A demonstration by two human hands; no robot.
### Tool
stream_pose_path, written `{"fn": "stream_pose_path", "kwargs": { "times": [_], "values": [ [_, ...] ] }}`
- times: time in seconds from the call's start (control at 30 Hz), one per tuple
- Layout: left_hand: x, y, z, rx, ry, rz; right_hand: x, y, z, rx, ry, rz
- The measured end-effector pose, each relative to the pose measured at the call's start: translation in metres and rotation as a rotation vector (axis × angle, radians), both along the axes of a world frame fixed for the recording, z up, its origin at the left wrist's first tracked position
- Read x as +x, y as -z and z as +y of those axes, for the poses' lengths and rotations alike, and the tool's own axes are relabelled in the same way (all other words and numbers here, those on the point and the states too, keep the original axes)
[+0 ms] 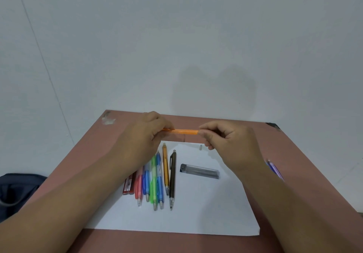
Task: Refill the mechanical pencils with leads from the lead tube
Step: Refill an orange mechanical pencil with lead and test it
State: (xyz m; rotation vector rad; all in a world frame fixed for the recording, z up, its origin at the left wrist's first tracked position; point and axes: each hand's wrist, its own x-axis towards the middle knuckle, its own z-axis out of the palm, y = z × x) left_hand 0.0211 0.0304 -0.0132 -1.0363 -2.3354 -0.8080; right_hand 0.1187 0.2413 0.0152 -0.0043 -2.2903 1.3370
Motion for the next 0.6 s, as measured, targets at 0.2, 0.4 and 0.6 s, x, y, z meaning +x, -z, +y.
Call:
{"fn": "stream_pose_path", "kwargs": {
  "times": [0.2,0.4,0.6],
  "values": [
    [-0.001,0.0,0.003,0.053,-0.101,-0.115,-0.017,0.015,0.013,0.171,0.121,-0.142],
    [-0.001,-0.001,0.003,0.058,-0.128,-0.172,-0.028,0.03,0.009,0.586,0.069,-0.348],
    [0.0,0.0,0.003,0.052,-0.131,-0.178,-0.019,0.02,0.001,0.034,0.17,-0.151]
  ]
}}
